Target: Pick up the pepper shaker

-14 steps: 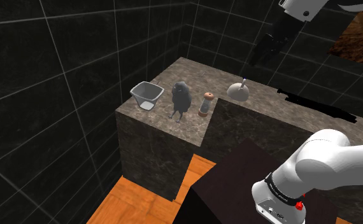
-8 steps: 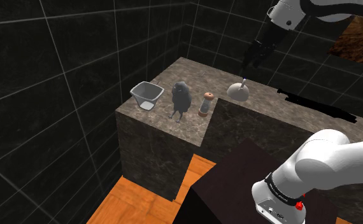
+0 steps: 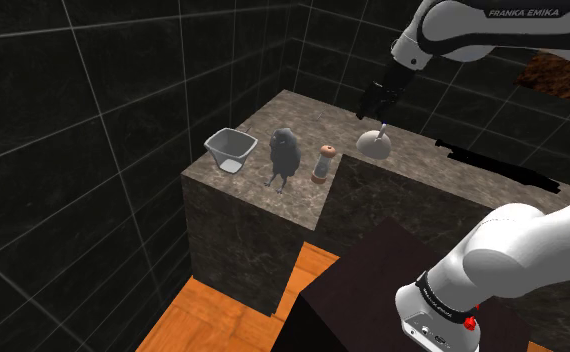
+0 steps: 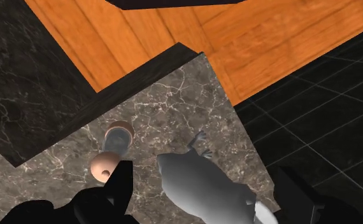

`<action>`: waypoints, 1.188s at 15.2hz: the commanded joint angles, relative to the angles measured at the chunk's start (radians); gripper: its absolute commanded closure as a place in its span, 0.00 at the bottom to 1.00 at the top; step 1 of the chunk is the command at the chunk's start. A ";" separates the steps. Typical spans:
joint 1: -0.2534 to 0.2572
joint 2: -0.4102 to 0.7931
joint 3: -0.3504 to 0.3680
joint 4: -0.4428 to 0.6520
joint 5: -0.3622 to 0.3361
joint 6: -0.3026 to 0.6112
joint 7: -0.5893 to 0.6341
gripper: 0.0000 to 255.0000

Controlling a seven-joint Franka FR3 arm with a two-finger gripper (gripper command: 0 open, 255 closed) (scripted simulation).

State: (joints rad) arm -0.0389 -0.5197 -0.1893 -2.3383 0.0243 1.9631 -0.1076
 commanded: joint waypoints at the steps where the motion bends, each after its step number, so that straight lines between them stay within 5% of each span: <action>1: 0.000 0.068 -0.027 0.011 0.010 0.052 -0.027 0.00; 9: 0.008 0.356 -0.115 0.100 0.105 0.213 -0.144 0.00; 18: -0.027 0.714 -0.153 0.300 0.298 0.299 -0.307 0.00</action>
State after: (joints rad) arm -0.0607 0.1445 -0.3440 -2.0699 0.2944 2.2527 -0.3980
